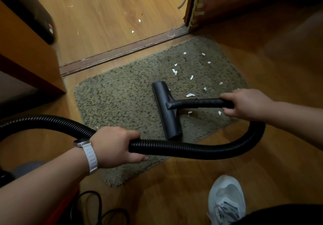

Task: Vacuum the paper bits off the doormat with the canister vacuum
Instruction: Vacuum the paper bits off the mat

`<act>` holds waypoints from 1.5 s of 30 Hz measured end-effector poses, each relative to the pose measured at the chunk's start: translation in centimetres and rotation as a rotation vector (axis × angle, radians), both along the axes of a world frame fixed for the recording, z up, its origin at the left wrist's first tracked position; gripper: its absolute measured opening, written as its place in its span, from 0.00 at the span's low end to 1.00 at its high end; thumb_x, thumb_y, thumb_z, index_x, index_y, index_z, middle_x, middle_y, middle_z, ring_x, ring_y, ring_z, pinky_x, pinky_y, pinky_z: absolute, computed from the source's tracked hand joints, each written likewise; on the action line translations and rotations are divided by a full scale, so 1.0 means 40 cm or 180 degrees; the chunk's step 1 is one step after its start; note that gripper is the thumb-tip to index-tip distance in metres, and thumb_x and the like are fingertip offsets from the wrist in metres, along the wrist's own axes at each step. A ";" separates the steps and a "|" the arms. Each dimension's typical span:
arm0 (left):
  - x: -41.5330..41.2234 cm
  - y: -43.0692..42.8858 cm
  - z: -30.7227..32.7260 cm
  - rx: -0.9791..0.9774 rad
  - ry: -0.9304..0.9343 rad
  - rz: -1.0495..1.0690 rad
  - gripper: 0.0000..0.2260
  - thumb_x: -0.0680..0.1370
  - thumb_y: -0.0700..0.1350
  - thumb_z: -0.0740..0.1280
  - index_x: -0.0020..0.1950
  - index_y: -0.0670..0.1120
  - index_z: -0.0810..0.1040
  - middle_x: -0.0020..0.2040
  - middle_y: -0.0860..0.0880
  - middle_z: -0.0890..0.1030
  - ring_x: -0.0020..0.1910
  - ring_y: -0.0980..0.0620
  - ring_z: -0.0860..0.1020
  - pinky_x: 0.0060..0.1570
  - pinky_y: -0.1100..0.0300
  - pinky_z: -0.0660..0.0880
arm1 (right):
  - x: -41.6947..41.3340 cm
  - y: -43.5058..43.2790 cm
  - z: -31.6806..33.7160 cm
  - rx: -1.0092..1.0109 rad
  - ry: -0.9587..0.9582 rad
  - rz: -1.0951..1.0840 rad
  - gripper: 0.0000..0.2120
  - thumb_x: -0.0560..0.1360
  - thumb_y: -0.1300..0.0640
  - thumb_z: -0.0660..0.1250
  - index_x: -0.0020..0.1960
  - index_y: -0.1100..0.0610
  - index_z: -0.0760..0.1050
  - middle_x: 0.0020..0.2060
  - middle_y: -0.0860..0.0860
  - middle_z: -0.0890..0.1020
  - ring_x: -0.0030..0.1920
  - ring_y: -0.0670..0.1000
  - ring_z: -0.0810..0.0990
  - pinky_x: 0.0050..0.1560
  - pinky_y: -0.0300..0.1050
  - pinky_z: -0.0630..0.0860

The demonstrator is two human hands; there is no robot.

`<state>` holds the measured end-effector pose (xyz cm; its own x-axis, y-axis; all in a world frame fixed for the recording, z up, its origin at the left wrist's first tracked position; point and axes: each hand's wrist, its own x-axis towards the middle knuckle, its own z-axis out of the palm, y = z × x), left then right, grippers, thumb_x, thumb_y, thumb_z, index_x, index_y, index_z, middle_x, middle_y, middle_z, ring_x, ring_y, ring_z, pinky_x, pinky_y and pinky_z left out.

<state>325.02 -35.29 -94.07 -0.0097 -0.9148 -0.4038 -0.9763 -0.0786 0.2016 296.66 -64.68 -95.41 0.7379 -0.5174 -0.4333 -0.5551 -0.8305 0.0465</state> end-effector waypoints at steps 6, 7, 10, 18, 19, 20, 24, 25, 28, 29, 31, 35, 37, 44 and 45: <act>-0.018 0.023 -0.032 -0.0119 -0.0006 -0.0047 0.39 0.58 0.83 0.38 0.45 0.57 0.72 0.33 0.57 0.76 0.33 0.60 0.76 0.35 0.60 0.76 | -0.066 0.040 -0.037 0.0062 -0.0150 -0.0277 0.13 0.75 0.41 0.63 0.57 0.44 0.73 0.38 0.47 0.75 0.41 0.53 0.78 0.35 0.46 0.73; -0.020 0.027 -0.037 -0.0168 -0.0001 -0.0040 0.40 0.59 0.83 0.37 0.46 0.58 0.72 0.32 0.57 0.76 0.33 0.60 0.77 0.34 0.60 0.77 | -0.077 0.044 -0.041 0.0069 -0.0185 -0.0323 0.14 0.75 0.41 0.63 0.58 0.44 0.73 0.39 0.48 0.75 0.42 0.54 0.78 0.36 0.46 0.73; -0.025 0.027 -0.042 -0.0278 0.0094 0.0002 0.39 0.60 0.83 0.39 0.44 0.58 0.74 0.30 0.57 0.76 0.30 0.60 0.77 0.31 0.60 0.76 | -0.113 0.062 -0.052 0.0045 -0.0237 -0.0484 0.17 0.75 0.41 0.64 0.61 0.44 0.74 0.43 0.49 0.77 0.46 0.55 0.80 0.36 0.46 0.71; -0.042 0.027 -0.039 -0.0269 -0.0078 -0.0093 0.38 0.60 0.83 0.40 0.41 0.55 0.74 0.28 0.55 0.75 0.29 0.57 0.77 0.29 0.59 0.75 | -0.159 0.124 -0.077 -0.0105 -0.0367 -0.0708 0.21 0.76 0.41 0.63 0.68 0.44 0.71 0.49 0.50 0.78 0.50 0.56 0.80 0.38 0.46 0.74; -0.042 0.027 -0.037 -0.0219 -0.0094 -0.0093 0.39 0.60 0.84 0.41 0.42 0.55 0.73 0.29 0.54 0.75 0.30 0.56 0.78 0.31 0.59 0.75 | -0.149 0.130 -0.079 -0.0113 -0.0374 -0.0668 0.21 0.77 0.41 0.62 0.68 0.45 0.71 0.49 0.50 0.78 0.49 0.56 0.80 0.38 0.46 0.74; -0.042 0.027 -0.035 -0.0164 -0.0108 -0.0103 0.39 0.59 0.84 0.42 0.43 0.55 0.73 0.30 0.54 0.75 0.32 0.56 0.78 0.32 0.58 0.76 | -0.136 0.136 -0.080 -0.0118 -0.0409 -0.0613 0.21 0.77 0.41 0.62 0.68 0.45 0.71 0.49 0.51 0.78 0.49 0.56 0.80 0.38 0.47 0.74; -0.037 0.029 -0.036 -0.0141 -0.0148 -0.0161 0.39 0.59 0.84 0.43 0.43 0.55 0.74 0.30 0.54 0.76 0.32 0.56 0.78 0.32 0.58 0.76 | -0.081 0.164 -0.088 -0.0045 -0.0578 -0.0339 0.21 0.77 0.42 0.63 0.67 0.47 0.71 0.49 0.52 0.78 0.47 0.58 0.81 0.40 0.49 0.76; -0.037 0.031 -0.037 -0.0177 -0.0161 -0.0182 0.39 0.60 0.84 0.43 0.43 0.55 0.74 0.29 0.54 0.74 0.31 0.56 0.78 0.31 0.59 0.76 | -0.076 0.167 -0.090 -0.0027 -0.0586 -0.0305 0.21 0.77 0.42 0.63 0.68 0.47 0.71 0.48 0.52 0.78 0.47 0.58 0.81 0.39 0.48 0.76; -0.039 0.037 -0.038 -0.0435 -0.0092 -0.0245 0.35 0.65 0.81 0.45 0.37 0.54 0.75 0.24 0.56 0.67 0.24 0.56 0.75 0.23 0.61 0.72 | -0.097 0.156 -0.080 -0.0045 -0.0630 -0.0449 0.22 0.76 0.42 0.64 0.69 0.45 0.72 0.48 0.51 0.78 0.47 0.57 0.81 0.37 0.45 0.72; -0.040 0.037 -0.036 -0.0448 -0.0065 -0.0239 0.33 0.66 0.81 0.45 0.36 0.55 0.75 0.23 0.57 0.65 0.22 0.57 0.73 0.21 0.62 0.71 | -0.114 0.146 -0.074 -0.0044 -0.0643 -0.0560 0.23 0.76 0.42 0.65 0.69 0.45 0.72 0.48 0.50 0.79 0.48 0.56 0.81 0.37 0.45 0.72; -0.042 0.035 -0.031 -0.0487 -0.0024 -0.0215 0.32 0.67 0.80 0.47 0.35 0.55 0.74 0.22 0.58 0.62 0.20 0.58 0.69 0.20 0.64 0.68 | -0.153 0.127 -0.058 -0.0027 -0.0598 -0.0827 0.24 0.75 0.42 0.66 0.70 0.44 0.72 0.49 0.50 0.79 0.50 0.56 0.80 0.39 0.46 0.74; -0.045 0.030 -0.030 -0.0507 -0.0013 -0.0121 0.33 0.65 0.81 0.46 0.36 0.55 0.73 0.22 0.58 0.63 0.21 0.57 0.64 0.22 0.63 0.68 | -0.203 0.136 -0.051 -0.0168 -0.0455 -0.1236 0.22 0.75 0.42 0.67 0.68 0.43 0.73 0.47 0.50 0.79 0.50 0.56 0.79 0.39 0.47 0.74; -0.048 0.028 -0.031 -0.0448 -0.0044 -0.0138 0.33 0.65 0.81 0.45 0.36 0.54 0.72 0.22 0.57 0.62 0.21 0.56 0.65 0.23 0.62 0.69 | -0.210 0.159 -0.064 -0.0188 -0.0362 -0.1330 0.22 0.75 0.42 0.67 0.68 0.44 0.73 0.48 0.51 0.78 0.52 0.57 0.79 0.40 0.47 0.73; -0.041 0.040 -0.028 -0.0104 -0.0196 -0.0339 0.34 0.63 0.82 0.49 0.39 0.55 0.75 0.26 0.55 0.73 0.26 0.56 0.76 0.26 0.61 0.72 | -0.173 0.249 -0.092 -0.0102 -0.0366 -0.1057 0.25 0.77 0.41 0.64 0.72 0.45 0.68 0.50 0.51 0.77 0.50 0.57 0.80 0.39 0.46 0.72; -0.041 0.040 -0.027 -0.0047 -0.0224 -0.0361 0.35 0.61 0.82 0.48 0.41 0.55 0.75 0.27 0.55 0.73 0.28 0.56 0.77 0.28 0.61 0.71 | -0.165 0.256 -0.093 -0.0085 -0.0366 -0.1002 0.25 0.77 0.41 0.63 0.73 0.45 0.68 0.50 0.51 0.77 0.50 0.56 0.80 0.38 0.46 0.71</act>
